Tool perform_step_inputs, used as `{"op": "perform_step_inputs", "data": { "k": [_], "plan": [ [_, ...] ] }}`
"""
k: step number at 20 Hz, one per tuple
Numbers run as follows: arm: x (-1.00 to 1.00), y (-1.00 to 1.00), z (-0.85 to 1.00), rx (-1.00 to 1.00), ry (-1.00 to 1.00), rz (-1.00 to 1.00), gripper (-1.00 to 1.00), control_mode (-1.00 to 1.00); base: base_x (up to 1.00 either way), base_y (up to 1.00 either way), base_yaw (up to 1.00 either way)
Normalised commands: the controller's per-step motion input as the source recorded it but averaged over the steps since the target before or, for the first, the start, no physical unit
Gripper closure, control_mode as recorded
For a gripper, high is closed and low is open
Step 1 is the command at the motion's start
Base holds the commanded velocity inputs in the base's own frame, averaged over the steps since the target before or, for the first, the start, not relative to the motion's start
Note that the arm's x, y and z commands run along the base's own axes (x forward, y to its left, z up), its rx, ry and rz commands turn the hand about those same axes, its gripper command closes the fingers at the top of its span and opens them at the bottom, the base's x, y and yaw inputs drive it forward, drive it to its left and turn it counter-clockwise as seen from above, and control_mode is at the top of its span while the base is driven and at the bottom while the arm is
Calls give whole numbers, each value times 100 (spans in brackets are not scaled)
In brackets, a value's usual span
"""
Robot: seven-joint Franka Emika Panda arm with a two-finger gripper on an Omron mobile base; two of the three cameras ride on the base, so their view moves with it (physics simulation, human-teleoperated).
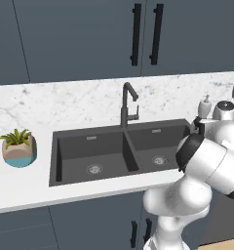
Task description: Put the colander in the sink, put the orange, peach in the colander, and turn on the sink faucet and pour water over the colander.
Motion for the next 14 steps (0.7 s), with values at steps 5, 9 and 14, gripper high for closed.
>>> {"op": "perform_step_inputs", "data": {
  "k": [5, 9, 14],
  "plan": [
    [-23, 96, 27, 0, 22, 6, 100, -100, 0, 0, 0],
    [-19, 100, 29, 0, 13, 6, 100, -100, 0, 0, 0],
    [-13, 100, 4, -4, 3, 6, 100, -100, 0, 0, 0]
  ]
}}
